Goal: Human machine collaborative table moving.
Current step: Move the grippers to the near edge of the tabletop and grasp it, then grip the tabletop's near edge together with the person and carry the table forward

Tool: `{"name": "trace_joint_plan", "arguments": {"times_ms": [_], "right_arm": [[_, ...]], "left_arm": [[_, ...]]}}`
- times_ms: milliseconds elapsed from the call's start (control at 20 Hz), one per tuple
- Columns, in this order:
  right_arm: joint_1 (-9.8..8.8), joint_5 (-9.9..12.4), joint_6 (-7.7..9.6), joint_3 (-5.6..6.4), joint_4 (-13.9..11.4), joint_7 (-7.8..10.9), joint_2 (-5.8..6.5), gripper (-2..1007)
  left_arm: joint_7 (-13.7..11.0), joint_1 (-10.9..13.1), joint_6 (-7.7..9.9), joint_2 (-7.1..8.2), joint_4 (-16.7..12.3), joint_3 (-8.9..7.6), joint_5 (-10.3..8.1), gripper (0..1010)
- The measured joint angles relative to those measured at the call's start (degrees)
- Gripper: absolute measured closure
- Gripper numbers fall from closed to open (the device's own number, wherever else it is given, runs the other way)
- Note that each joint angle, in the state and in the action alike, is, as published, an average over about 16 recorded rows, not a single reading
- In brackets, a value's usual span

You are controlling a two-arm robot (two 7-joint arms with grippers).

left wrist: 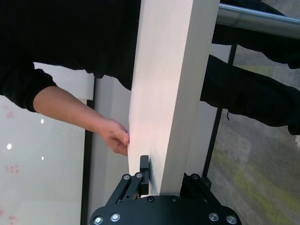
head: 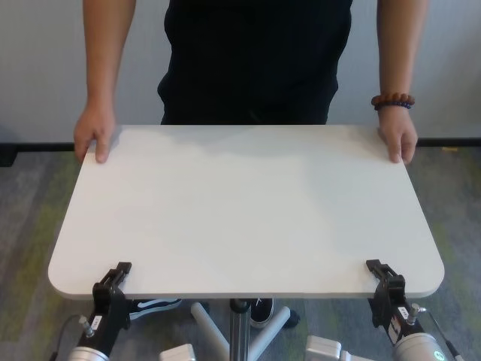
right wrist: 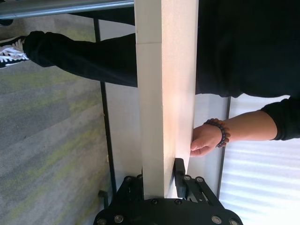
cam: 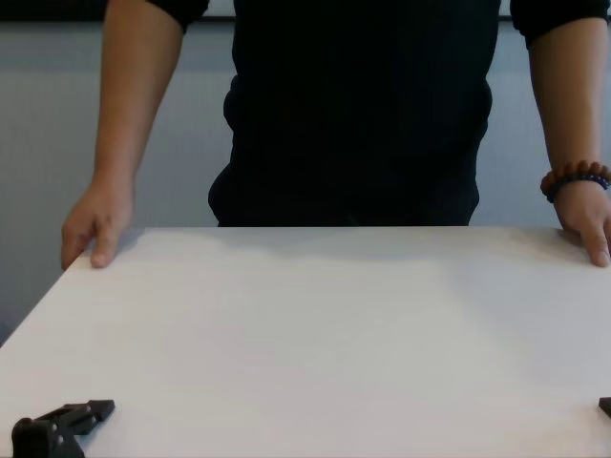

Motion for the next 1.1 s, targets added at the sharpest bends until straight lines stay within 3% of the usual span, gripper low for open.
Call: {"name": "trace_joint_plan", "arguments": {"times_ms": [1100], "right_arm": [[-0.01,0.02,0.01,0.00,0.01,0.05,0.00,736]], "left_arm": [[-0.03,0.01,0.00,0.00,0.00,0.01,-0.01,742]]}}
